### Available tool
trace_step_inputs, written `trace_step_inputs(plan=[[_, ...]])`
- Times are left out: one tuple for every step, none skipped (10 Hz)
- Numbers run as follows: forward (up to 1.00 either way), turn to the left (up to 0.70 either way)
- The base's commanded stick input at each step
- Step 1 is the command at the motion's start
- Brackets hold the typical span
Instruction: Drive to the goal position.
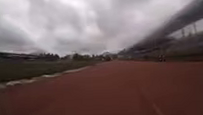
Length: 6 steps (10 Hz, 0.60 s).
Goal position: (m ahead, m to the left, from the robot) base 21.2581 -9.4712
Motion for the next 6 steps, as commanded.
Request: trace_step_inputs(plan=[[0.70,0.00],[0.70,0.00],[0.70,0.00],[0.70,0.00],[0.70,0.00],[0.70,0.00]])
